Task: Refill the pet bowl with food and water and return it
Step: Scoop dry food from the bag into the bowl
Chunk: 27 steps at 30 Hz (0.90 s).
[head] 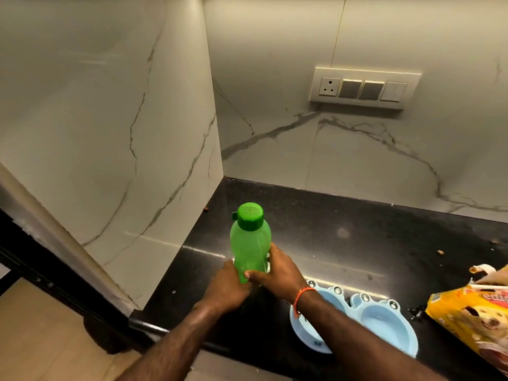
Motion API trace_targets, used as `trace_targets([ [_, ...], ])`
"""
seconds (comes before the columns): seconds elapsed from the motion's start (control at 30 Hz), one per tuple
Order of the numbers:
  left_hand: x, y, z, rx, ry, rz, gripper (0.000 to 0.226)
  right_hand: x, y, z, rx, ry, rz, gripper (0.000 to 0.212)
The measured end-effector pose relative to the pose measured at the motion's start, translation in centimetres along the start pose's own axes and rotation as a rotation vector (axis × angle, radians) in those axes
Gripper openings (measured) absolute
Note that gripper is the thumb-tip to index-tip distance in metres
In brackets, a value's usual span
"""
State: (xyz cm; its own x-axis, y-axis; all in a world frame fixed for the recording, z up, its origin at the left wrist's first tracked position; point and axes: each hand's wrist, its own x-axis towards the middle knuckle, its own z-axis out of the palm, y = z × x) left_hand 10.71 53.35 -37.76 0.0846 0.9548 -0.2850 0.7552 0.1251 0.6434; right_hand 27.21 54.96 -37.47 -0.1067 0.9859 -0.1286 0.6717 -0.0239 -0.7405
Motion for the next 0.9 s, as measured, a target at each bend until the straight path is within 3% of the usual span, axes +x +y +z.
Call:
trace_targets([
  [0.13, -1.3, 2.1, 0.5, 0.116, -0.157, -0.066, 0.044, -0.6, -0.2, -1.4, 0.012, 0.018, -0.037, 0.095],
  [0.27, -1.7, 4.8, 0.9, 0.226, -0.148, 0.032, 0.040, -1.2, -0.5, -3.6, 0.035, 0.073, -0.055, 0.107],
  [0.4, -1.7, 8.4, 1.4, 0.200, -0.142, 0.114, 0.033, -2.3, -0.5, -6.3, 0.069, 0.182, -0.064, 0.100],
  [0.6, 0.2, 12.4, 3.0, 0.270, -0.102, 0.260, 0.068, -5.5, 0.5, -11.6, 0.058, 0.376, -0.052, 0.090],
  [0.9, 0.1, 20.7, 6.9, 0.274, -0.197, 0.418, 0.065, -11.2, 6.2, -19.6, -0.004, 0.635, 0.110, 0.076],
])
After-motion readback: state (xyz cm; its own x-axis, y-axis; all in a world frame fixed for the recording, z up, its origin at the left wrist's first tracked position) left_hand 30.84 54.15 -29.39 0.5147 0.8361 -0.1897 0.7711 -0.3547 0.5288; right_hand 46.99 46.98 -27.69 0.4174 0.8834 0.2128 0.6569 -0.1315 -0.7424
